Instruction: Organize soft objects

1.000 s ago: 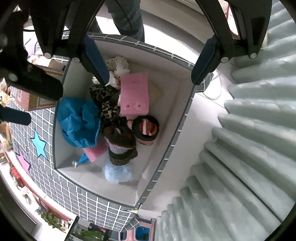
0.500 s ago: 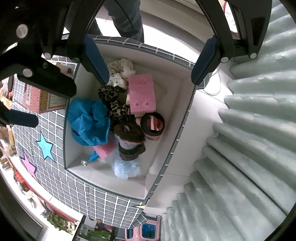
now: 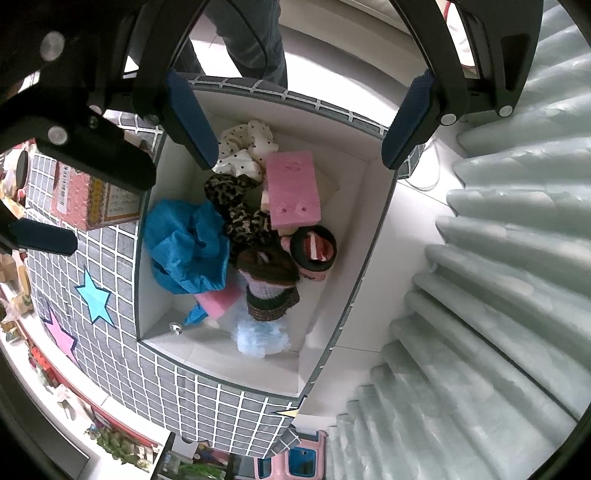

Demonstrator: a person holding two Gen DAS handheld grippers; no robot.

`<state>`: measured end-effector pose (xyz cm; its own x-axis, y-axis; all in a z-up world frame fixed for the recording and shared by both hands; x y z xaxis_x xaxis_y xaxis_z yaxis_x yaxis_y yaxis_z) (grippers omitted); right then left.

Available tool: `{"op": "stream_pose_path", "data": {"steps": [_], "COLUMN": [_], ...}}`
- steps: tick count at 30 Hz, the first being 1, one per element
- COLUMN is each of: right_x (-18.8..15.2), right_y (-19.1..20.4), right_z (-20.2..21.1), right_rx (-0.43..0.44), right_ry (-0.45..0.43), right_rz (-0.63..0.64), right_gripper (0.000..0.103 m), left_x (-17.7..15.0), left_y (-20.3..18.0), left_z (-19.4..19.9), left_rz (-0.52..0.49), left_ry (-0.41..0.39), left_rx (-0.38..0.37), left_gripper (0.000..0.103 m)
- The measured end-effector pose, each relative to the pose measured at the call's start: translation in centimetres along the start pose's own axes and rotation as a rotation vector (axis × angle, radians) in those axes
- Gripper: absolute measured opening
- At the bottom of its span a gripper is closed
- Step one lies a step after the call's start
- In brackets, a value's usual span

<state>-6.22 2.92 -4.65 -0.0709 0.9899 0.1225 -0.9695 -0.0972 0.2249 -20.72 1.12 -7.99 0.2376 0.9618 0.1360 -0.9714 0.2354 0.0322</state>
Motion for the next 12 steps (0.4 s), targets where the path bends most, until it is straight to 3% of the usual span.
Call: {"op": "stream_pose_path", "data": {"steps": [8, 12], "right_x": [-0.32, -0.42], "right_y": [-0.11, -0.21], "right_z": [0.01, 0.0], "right_rx": [0.011, 0.013], "right_ry": [0.002, 0.004], "right_rz": [-0.003, -0.004], "right_gripper": [0.103, 0.103], "left_x": [-0.25, -0.48], "left_y": [-0.23, 0.16], "left_z": [-0.3, -0.52], "left_rz": [0.011, 0.053], "left_ry": [0.023, 0.011], "left_rx": [-0.016, -0.064], "left_gripper": [0.092, 0.092]}}
Point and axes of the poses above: each gripper's, at about its wrist camera, not at the fingertips, and z roughly against the way its jaws point, y to its left, x to its top, the point moved 1 cm from there along -z, roughly the way its jaws point, and after that the axes turned 10 degrees about -z, right-handed, at the moved point
